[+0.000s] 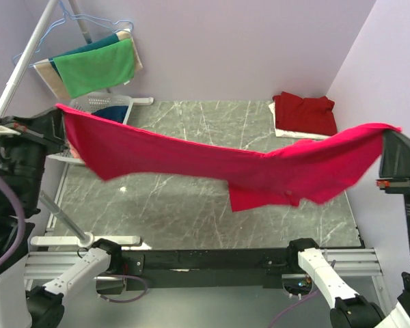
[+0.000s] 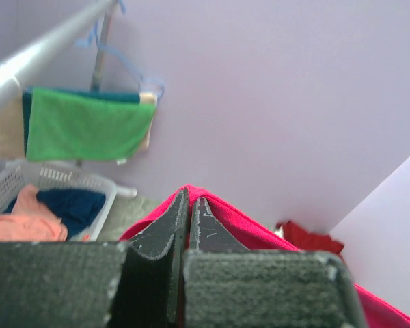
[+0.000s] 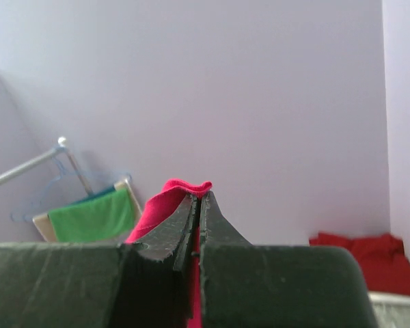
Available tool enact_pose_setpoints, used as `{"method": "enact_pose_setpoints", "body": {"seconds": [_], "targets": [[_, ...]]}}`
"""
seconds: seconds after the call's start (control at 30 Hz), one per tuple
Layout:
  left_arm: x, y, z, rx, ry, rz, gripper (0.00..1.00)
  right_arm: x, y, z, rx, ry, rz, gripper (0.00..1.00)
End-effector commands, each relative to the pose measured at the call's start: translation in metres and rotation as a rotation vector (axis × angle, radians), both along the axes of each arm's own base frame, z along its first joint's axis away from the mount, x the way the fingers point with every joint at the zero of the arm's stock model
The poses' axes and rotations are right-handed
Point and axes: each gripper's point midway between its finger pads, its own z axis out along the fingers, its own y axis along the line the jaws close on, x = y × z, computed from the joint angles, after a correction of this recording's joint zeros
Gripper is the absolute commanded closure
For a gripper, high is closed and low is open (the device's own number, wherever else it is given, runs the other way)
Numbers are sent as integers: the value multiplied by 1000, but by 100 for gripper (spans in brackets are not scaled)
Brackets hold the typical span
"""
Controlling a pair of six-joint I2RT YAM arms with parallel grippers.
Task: Fold and stack the t-shirts
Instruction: Flatten the tshirt out
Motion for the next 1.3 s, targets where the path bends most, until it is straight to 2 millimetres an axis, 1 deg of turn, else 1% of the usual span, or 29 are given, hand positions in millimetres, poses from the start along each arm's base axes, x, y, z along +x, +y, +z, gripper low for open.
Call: {"method": "enact_pose_setpoints", "body": {"seconds": [0.0,0.07,0.1,0.13,0.17,0.2,0.23,0.27,0.3,0.33,0.37,0.4,0.43,0.47,0.5,0.53,0.57,0.6,0.63,0.67,0.77,0.8,0.83,0.97,1.03,1.17,1.2,1.23,1.27], "targets": [[34,-9,15,42,-8,19,99,33,-1,22,-20,-31,-32,100],[54,-13,13,62,17,35,99,59,0,23,-14,-26,-40,100],[78,-21,6,74,47,37,99,73,-2,21,-4,-8,-58,100],[91,-25,1,79,66,39,99,105,1,12,-3,45,-59,100],[105,-29,-6,84,90,43,99,122,1,10,3,63,-69,100],[132,-39,-27,102,151,41,99,139,1,3,11,94,-82,100],[146,-43,-37,103,175,47,99,176,3,-16,11,169,-94,100],[159,-47,-49,98,203,46,99,196,3,-25,9,198,-106,100],[182,-55,-79,116,276,50,99,214,3,-38,13,235,-118,100],[194,-58,-90,110,293,56,99,249,5,-67,8,312,-132,100],[212,-66,-125,122,368,52,99,267,6,-85,2,359,-139,100],[220,-70,-141,127,400,52,99,283,7,-100,7,398,-140,100],[228,-72,-158,128,433,57,99,312,13,-136,6,476,-131,100],[240,-77,-195,134,511,62,99,325,16,-154,6,513,-120,100],[245,-78,-216,141,554,73,99,337,19,-172,11,548,-115,100],[250,-79,-232,140,583,82,99,360,25,-207,17,612,-101,100],[256,-82,-269,142,658,93,99,370,29,-224,21,647,-88,100],[258,-79,-286,145,693,122,99,380,31,-242,26,681,-79,100],[262,-80,-302,148,721,135,99,400,36,-271,27,734,-74,100],[267,-78,-331,148,778,172,99,411,38,-286,28,762,-72,100],[284,-70,-372,170,856,278,99,453,43,-332,28,863,-70,100],[292,-71,-378,172,857,291,99,468,46,-319,33,828,-55,100],[299,-72,-383,187,857,294,99,485,48,-352,29,889,-54,100],[347,-76,-408,208,873,317,99,530,53,-371,34,904,-27,100],[361,-78,-417,203,891,307,99,550,51,-374,42,890,-17,100],[393,-75,-437,169,892,323,99,558,41,-381,73,864,-3,100],[396,-71,-438,164,889,332,99,555,39,-398,75,896,-1,100],[401,-69,-438,153,876,339,99,555,36,-390,84,874,4,100],[406,-62,-439,142,869,351,99,553,35,-394,82,885,3,100]]}}
